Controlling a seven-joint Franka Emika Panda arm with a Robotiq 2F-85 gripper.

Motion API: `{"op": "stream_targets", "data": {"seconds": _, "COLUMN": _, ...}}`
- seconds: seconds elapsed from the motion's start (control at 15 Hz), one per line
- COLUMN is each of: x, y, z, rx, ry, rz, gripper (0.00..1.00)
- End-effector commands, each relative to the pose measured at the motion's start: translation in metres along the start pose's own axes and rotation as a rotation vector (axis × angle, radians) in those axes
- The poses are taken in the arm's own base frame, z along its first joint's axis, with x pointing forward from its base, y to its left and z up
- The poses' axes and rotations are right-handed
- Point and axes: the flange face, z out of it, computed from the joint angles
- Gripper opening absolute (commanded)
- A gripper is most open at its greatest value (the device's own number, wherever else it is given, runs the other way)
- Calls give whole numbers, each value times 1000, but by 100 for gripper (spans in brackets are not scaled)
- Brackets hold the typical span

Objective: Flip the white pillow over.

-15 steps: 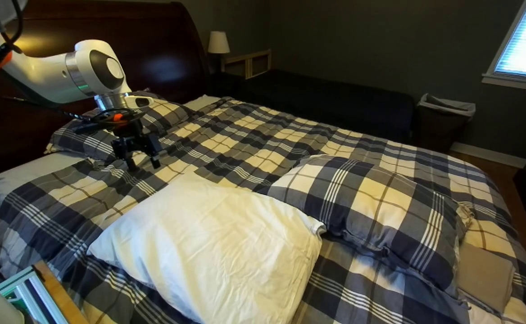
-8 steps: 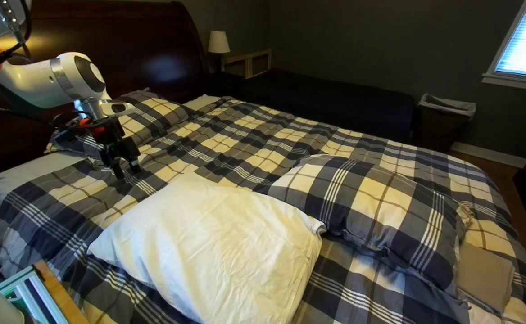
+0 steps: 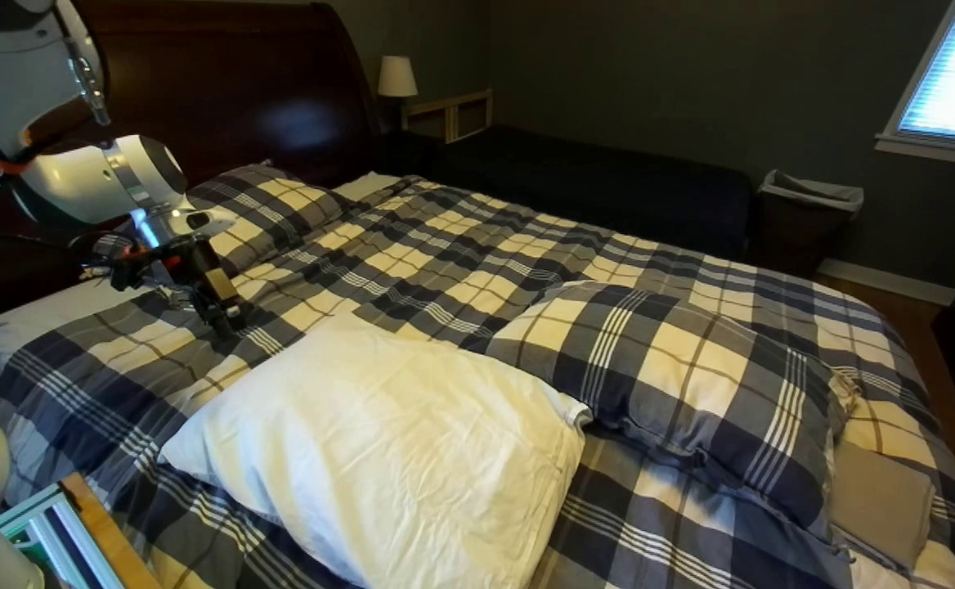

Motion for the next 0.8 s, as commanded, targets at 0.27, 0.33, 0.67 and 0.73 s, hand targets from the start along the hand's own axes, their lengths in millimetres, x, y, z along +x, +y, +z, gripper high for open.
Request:
{"op": "stream_targets", "data": {"seconds": 0.27, "x": 22, "y": -66, "z": 19, "rx": -35, "ry": 6, "rz": 48, "gripper": 100}}
{"op": "stream_targets", "data": {"seconds": 0.33, "x": 23, "y": -75, "z": 20, "rx": -32, "ry": 25, "rz": 30, "gripper": 100}}
{"op": "stream_targets", "data": {"seconds": 0.67, "x": 27, "y": -113, "z": 27, "rx": -55, "ry": 104, "rz": -36, "gripper": 100}}
{"op": "stream_targets", "data": {"seconds": 0.73, "x": 28, "y": -121, "z": 32, "rx": -52, "ry": 109, "rz": -48, "gripper": 100}}
